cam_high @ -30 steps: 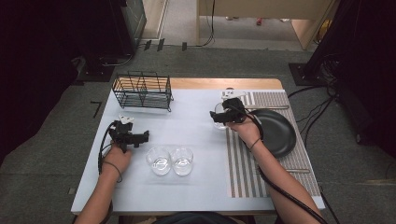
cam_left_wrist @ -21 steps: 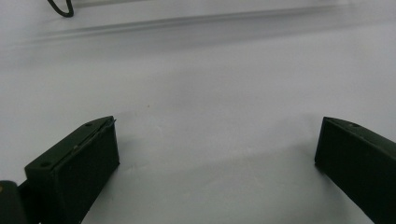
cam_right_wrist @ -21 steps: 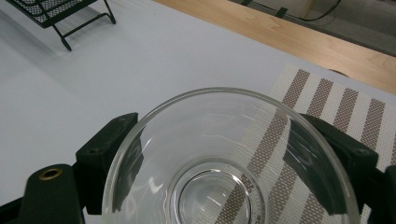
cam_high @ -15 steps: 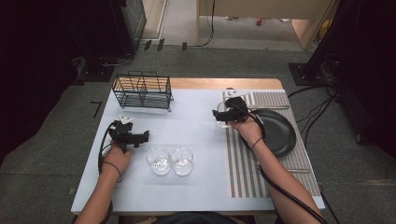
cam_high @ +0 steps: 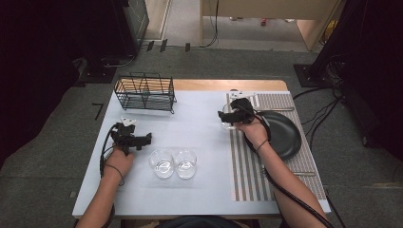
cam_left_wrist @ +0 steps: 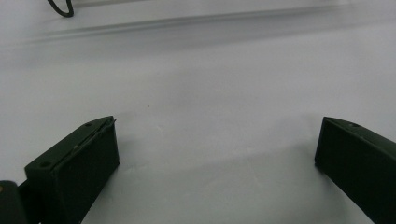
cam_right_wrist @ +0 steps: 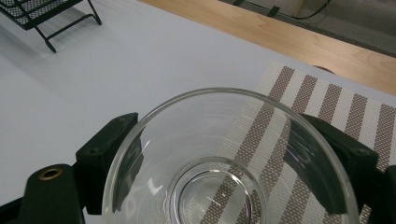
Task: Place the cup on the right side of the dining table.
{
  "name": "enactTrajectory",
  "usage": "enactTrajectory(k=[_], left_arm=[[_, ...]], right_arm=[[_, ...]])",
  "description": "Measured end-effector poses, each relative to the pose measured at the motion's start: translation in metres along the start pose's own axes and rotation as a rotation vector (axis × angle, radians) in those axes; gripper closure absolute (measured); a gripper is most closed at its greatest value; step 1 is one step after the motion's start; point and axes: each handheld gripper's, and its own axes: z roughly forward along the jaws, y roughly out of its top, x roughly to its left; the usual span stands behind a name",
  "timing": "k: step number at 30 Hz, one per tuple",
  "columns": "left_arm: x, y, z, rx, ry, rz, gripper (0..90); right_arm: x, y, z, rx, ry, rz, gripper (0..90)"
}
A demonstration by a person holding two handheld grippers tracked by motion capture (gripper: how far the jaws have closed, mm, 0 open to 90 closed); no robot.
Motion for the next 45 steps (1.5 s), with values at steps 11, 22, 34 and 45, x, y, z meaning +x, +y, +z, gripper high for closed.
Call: enactTrajectory(k=[11,22,34,45], left_arm=[[0.0,0.0,0.0,0.0,0.0,0.0,0.0],[0.0,0.0,0.0,0.001,0.0,0.001,0.0],[0.0,0.0,0.0,0.0,0.0,0.0,0.0],[0.0,0.0,0.0,0.0,0.0,0.0,0.0]], right_arm=[[-0.003,-0.001,0.0,0.002,-0.013,0.007,17.9],[-0.009,-0.002,0.001,0.008,-0.026,0.022,17.9],[-0.011,-0.003,0.001,0.005,-0.031,0.036,17.9],[-0.012,-0.003,0.001,0.009,-0.043,0.035,17.9]])
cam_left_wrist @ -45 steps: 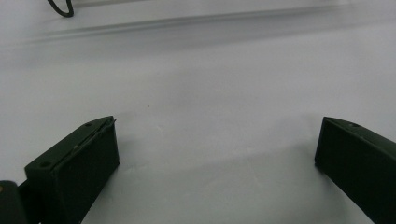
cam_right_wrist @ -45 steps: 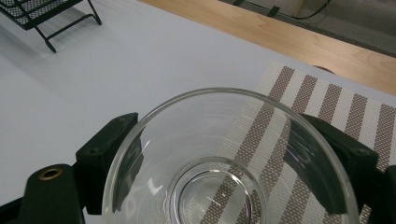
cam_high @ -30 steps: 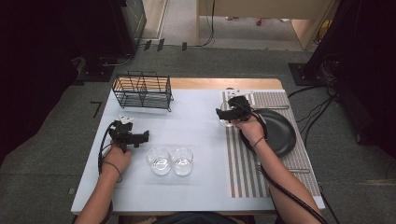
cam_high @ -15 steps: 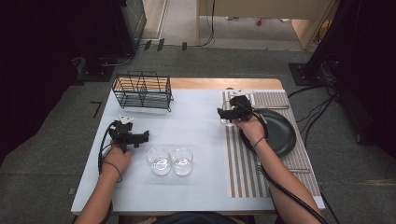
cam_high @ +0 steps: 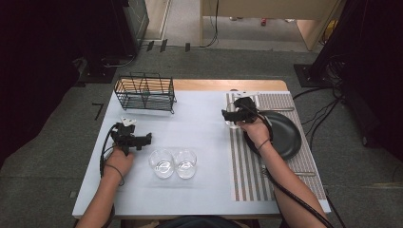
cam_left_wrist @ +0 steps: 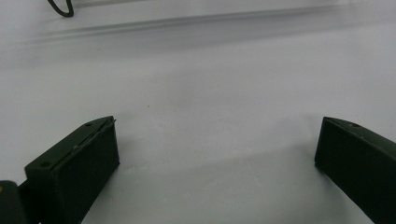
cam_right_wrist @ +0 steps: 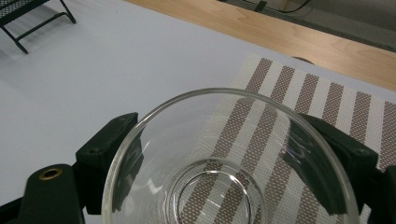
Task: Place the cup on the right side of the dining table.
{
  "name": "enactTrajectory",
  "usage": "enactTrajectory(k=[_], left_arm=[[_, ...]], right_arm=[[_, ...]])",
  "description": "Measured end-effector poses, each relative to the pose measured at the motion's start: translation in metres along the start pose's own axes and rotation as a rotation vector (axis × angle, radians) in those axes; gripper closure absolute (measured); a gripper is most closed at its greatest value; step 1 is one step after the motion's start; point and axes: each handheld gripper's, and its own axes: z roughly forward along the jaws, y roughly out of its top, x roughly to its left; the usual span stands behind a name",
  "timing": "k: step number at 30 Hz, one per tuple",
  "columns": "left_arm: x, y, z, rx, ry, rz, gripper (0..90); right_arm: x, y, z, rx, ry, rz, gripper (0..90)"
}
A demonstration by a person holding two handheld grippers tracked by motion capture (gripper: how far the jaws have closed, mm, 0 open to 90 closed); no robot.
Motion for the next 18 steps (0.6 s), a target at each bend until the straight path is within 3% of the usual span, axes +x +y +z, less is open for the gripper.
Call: enactTrajectory(k=[9,18], left_arm=[[0.0,0.0,0.0,0.0,0.0,0.0,0.0],[0.0,0.0,0.0,0.0,0.0,0.0,0.0]], right_arm=[[-0.0025,0.0003,0.0008,0.007,-0.013,0.032,17.8],[-0.0026,0.0001,0.0018,0.004,-0.015,0.033,17.7]])
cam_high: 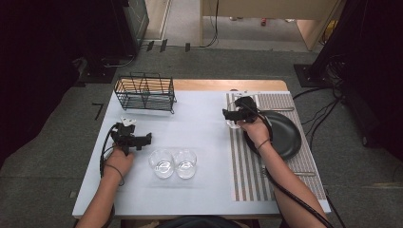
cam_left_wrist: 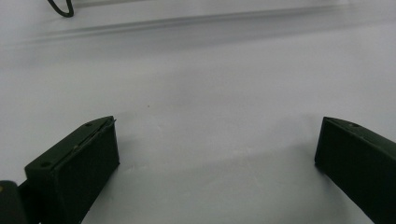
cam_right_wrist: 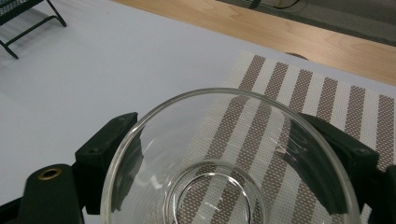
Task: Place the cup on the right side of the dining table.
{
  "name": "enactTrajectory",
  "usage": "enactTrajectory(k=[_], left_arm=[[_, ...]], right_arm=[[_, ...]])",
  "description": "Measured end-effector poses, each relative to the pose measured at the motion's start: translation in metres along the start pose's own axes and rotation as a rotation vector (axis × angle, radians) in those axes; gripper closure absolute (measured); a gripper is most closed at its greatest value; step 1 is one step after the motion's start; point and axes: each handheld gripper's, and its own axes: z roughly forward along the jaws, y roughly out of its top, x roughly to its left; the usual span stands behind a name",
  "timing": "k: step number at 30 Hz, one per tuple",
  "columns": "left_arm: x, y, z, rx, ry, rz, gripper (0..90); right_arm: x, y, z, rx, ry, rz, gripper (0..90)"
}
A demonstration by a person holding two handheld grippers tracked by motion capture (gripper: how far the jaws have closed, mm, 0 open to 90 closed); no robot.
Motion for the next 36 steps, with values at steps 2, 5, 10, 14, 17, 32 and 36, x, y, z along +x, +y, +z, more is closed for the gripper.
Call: enactTrajectory(k=[2,5,10,14,17,32,36], left_arm=[[0.0,0.0,0.0,0.001,0.0,0.001,0.0],[0.0,0.0,0.0,0.001,0.0,0.001,0.0],[0.0,0.0,0.0,0.0,0.0,0.0,0.0],[0.0,0.0,0.0,0.0,0.0,0.0,0.0],[0.0,0.0,0.0,0.001,0.0,0.001,0.0],[0.0,0.0,0.0,0.001,0.0,0.001,0.0],[0.0,0.0,0.0,0.001,0.0,0.001,0.0]], right_arm=[[0.0,0.0,0.0,0.001,-0.001,-0.001,17.6],[0.0,0.0,0.0,0.002,-0.001,0.0,17.6],[0.0,0.0,0.0,0.005,0.002,-0.003,17.6],[0.0,0.0,-0.001,0.005,-0.004,-0.007,17.4],[0.001,0.001,-0.001,0.003,-0.008,-0.015,17.2],[0.0,0.005,-0.01,-0.031,0.007,-0.021,10.0],[0.001,0.006,-0.012,-0.033,0.009,-0.026,10.0]])
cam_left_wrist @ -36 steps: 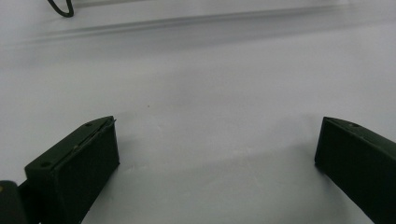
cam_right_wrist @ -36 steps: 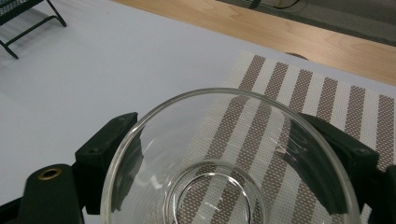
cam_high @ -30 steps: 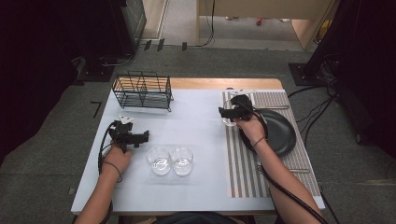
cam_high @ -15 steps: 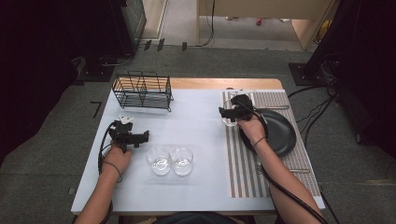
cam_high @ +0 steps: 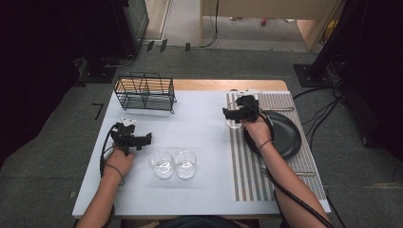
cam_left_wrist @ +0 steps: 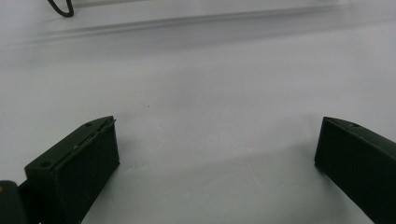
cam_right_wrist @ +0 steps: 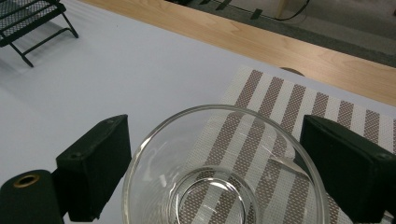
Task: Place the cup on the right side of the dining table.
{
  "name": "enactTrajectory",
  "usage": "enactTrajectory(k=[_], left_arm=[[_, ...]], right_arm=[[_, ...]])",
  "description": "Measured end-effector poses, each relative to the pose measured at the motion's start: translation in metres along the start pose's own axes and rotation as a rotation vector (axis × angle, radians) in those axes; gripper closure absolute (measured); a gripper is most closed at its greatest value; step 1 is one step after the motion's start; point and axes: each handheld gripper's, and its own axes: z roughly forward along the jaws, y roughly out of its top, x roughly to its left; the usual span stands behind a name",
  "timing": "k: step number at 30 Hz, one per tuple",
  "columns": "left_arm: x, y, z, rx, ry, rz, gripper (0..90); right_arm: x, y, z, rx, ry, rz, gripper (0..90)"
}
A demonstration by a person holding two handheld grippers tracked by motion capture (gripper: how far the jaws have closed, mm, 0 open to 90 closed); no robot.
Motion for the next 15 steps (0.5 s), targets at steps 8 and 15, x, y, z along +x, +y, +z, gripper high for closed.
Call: enactTrajectory(k=[8,15], left_arm=[[0.0,0.0,0.0,0.0,0.0,0.0,0.0],[0.0,0.0,0.0,0.0,0.0,-0.001,0.0]], right_arm=[[0.001,0.002,-0.006,0.01,0.009,0.004,9.4],[0.002,0.004,-0.011,0.008,-0.001,-0.004,9.5]])
